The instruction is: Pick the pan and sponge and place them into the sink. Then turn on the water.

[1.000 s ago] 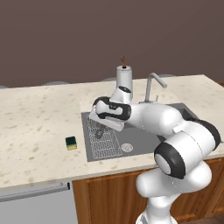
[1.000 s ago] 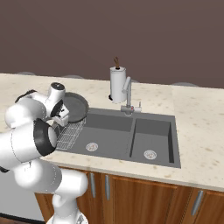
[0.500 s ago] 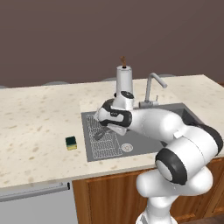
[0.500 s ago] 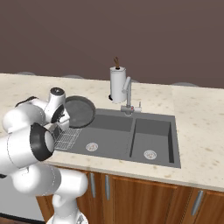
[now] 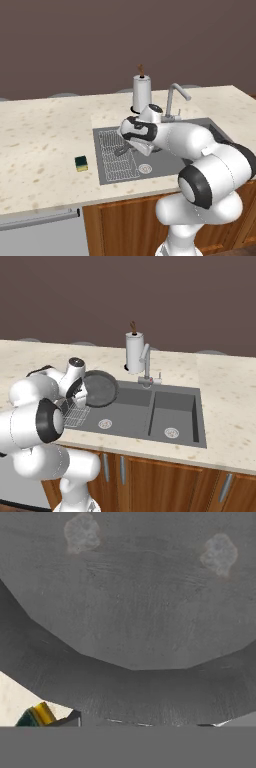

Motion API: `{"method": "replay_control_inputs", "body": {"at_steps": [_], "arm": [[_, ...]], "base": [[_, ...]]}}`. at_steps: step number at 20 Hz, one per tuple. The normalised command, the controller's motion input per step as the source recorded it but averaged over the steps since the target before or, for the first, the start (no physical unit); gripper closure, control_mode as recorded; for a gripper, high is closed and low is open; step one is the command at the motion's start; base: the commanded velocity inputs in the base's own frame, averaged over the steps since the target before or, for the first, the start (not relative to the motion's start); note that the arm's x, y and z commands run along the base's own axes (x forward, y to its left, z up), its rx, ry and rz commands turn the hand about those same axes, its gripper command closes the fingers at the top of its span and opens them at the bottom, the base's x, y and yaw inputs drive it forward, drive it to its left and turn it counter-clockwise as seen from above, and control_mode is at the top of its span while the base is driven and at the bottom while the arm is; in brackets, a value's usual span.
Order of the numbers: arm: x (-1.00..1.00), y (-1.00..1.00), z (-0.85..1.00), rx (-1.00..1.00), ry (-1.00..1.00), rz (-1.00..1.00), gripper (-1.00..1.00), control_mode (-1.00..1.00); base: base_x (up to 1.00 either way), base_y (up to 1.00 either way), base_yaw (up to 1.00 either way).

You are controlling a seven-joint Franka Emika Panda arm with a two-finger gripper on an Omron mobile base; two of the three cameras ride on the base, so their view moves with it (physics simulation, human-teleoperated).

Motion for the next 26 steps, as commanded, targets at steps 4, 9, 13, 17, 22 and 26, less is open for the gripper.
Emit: {"method": "replay_control_inputs", "body": {"at_steps": [4, 9, 13, 17, 22, 26], "arm": [[0.09, -0.20, 0.00, 0.04, 0.16, -0.09, 1.00, -1.00], [0.08, -0.19, 0.00, 0.02, 0.16, -0.07, 1.00, -1.00], [0.06, -0.15, -0.11, 0.00, 0.14, -0.04, 1.00, -1.00], [0.03, -0.11, -0.31, -0.02, 0.07, -0.03, 1.00, -1.00], [0.01, -0.12, -0.36, -0.06, 0.02, -0.02, 1.00, -1.00], [0.05, -0.17, -0.32, -0.11, 0.00, 0.00, 1.00, -1.00]], "base": [[0.00, 0.00, 0.00], [0.00, 0.00, 0.00], [0.00, 0.00, 0.00], [0.00, 0.00, 0.00], [0.00, 0.00, 0.00], [0.00, 0.00, 0.00]]}}
